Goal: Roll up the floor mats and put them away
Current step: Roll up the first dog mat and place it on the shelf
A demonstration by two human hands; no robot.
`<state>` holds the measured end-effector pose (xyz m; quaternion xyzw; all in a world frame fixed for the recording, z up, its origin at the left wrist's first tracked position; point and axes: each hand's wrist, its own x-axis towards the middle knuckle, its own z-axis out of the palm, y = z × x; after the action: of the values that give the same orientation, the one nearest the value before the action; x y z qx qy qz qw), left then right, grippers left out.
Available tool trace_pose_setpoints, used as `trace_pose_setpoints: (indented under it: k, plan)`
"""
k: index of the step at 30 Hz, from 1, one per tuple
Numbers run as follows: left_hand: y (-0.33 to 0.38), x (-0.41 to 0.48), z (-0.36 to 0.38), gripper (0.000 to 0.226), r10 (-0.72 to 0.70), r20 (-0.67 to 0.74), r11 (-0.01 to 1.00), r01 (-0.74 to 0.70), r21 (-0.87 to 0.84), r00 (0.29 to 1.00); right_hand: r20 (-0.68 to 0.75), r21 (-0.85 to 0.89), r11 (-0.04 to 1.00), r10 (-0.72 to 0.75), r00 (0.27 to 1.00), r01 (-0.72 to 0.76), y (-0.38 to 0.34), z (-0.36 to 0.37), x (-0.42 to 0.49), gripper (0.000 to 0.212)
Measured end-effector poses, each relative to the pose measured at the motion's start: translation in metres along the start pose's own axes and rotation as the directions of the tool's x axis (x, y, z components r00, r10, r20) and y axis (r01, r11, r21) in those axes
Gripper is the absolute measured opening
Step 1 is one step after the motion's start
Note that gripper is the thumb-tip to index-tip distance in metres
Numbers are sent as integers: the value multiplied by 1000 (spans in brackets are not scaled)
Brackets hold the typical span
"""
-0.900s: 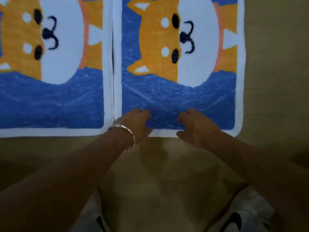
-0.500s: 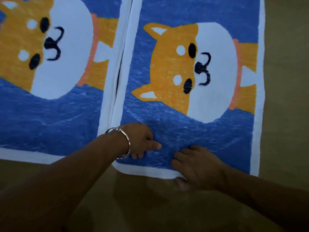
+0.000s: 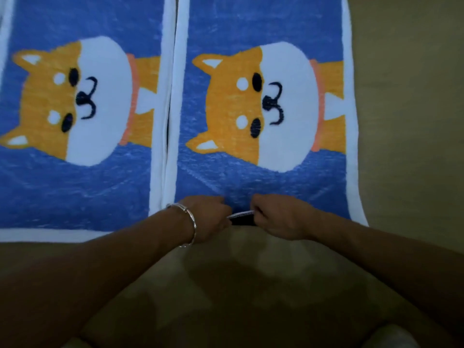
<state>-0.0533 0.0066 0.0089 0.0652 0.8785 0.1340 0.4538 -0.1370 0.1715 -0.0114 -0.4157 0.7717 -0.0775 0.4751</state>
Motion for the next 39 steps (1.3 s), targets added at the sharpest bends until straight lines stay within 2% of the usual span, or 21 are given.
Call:
trace_pose_setpoints:
  k: [3,5,7,8,11,14,16,18,20,22,24,26,28,31,33,35,36,39]
  plan:
    - [6,11,-2,30,-16,-91,995,25,97,996,-114,-24,998,53,992,-56,5,7,-14,20]
    - [2,21,-6,26,-20,-131,991,37,129,991,-242,-91,994,36,970,-59,9,13,-19,23]
    - [-5,32,-11,22,-33,-141,995,46,90,989,-423,-258,966,-105,900,-9,12,17,-19,25]
    - [-8,37,-12,21,-43,-137,998,50,49,990,-464,-334,942,-174,869,10,13,18,-20,27]
    - [-16,41,-15,23,-42,-176,999,37,-30,983,-447,-476,879,-271,853,30,16,17,-20,22]
    - [-23,32,-18,31,-2,-248,999,12,40,969,-425,-604,796,-299,854,-21,18,8,-17,29]
    - [-25,28,-15,34,24,-297,986,26,165,955,-448,-639,767,-310,839,-58,18,4,-14,24]
    - [-23,25,-8,34,131,-459,936,43,349,879,-457,-644,763,-324,828,-57,20,5,-9,27]
    - [-15,22,-1,52,221,-542,883,70,465,811,-468,-604,796,-323,823,-31,23,8,-7,31]
    - [-5,22,5,59,228,-528,832,119,542,818,-491,-508,861,-305,816,16,24,12,-9,26]
    - [4,26,12,44,202,-486,788,154,597,850,-501,-394,918,-255,827,45,25,12,-10,18]
    - [13,27,6,36,97,-461,820,192,539,882,-499,-320,946,-220,838,57,27,11,-12,13]
    - [15,29,-1,42,48,-480,875,195,442,876,-512,-284,958,-187,839,40,30,6,-13,14]
    - [7,32,-10,38,31,-521,885,219,411,853,-544,-330,943,-145,826,-52,34,-5,-15,38]
    - [-4,31,-11,35,111,-573,880,187,436,812,-551,-404,900,-100,829,-160,35,-12,-17,51]
    - [-11,33,-6,36,185,-616,887,140,440,766,-500,-433,878,-47,865,-203,34,-15,-19,57]
    - [-14,35,-2,35,219,-625,891,108,441,749,-472,-437,874,-23,881,-212,34,-13,-19,57]
    - [-13,40,3,41,240,-571,881,70,467,785,-445,-416,878,30,895,-236,33,-1,-18,36]
